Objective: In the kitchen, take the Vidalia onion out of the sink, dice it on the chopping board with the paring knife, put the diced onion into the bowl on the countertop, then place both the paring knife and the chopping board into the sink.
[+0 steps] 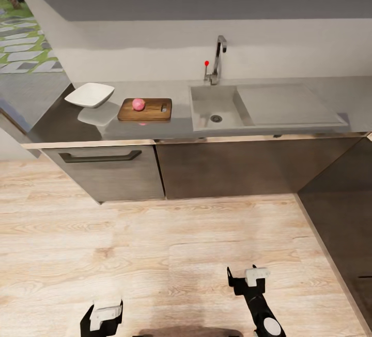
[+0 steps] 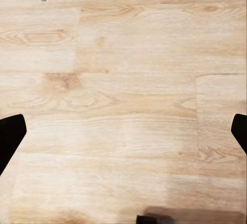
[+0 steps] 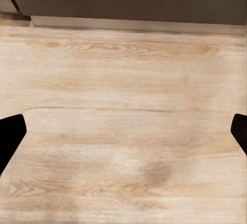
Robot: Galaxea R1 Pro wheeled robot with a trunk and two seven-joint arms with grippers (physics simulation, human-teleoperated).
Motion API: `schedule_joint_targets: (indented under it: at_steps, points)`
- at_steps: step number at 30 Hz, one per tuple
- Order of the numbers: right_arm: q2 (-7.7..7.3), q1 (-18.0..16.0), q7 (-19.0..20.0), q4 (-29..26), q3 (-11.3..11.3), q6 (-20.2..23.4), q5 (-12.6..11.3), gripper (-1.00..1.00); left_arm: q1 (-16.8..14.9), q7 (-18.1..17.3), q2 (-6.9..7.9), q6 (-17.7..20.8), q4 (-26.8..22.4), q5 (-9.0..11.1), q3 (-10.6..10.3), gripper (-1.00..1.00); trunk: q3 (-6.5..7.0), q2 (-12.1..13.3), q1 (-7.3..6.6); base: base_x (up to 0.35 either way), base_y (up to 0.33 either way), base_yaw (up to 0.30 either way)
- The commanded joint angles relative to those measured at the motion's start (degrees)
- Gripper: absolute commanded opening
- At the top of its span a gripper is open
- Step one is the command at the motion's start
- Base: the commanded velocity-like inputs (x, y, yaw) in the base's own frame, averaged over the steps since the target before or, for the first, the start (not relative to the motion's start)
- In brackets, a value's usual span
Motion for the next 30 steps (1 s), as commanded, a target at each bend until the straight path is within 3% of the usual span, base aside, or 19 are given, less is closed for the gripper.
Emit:
schedule_joint_targets:
  at_steps: [1,5,6,8,22,30]
  points:
    - [-0.14,-0.03,-0.42,-0.09,0.22,-0.52,0.02,1.0,-0.08,-0.03,-0.05,0.54,0.2,0.23,-0.05,1.0,-0.07,-0.08,0.02,0.0,0.0,0.0]
    - [-0.99,-0.03,-0.42,-0.95,0.23,-1.69,0.03,1.0,-0.07,-0.02,-0.08,1.67,0.18,0.28,0.05,1.0,-0.07,-0.08,0.02,0.0,0.0,0.0]
    - [-2.51,-0.03,-0.53,-1.63,0.18,-2.01,0.02,1.0,-0.07,-0.01,-0.08,1.97,0.17,0.28,0.1,1.0,-0.07,-0.08,0.02,0.0,0.0,0.0]
    - [-3.21,-0.03,-0.63,-2.06,0.17,-2.01,0.02,1.0,-0.06,0.01,-0.08,2.06,0.17,0.32,0.12,1.0,-0.07,-0.08,0.02,0.0,0.0,0.0]
    - [-3.18,-0.03,-2.34,-4.94,0.69,-1.73,0.06,1.0,-0.06,0.04,-0.08,2.9,0.17,0.38,0.13,1.0,0.5,-0.08,0.02,0.005,-0.013,-0.122]
    - [-3.17,-0.03,-2.35,-4.97,0.68,-1.73,1.51,1.0,-0.06,0.07,-0.09,2.91,0.17,0.38,0.13,1.0,0.99,-0.08,0.02,0.119,-0.138,-0.18]
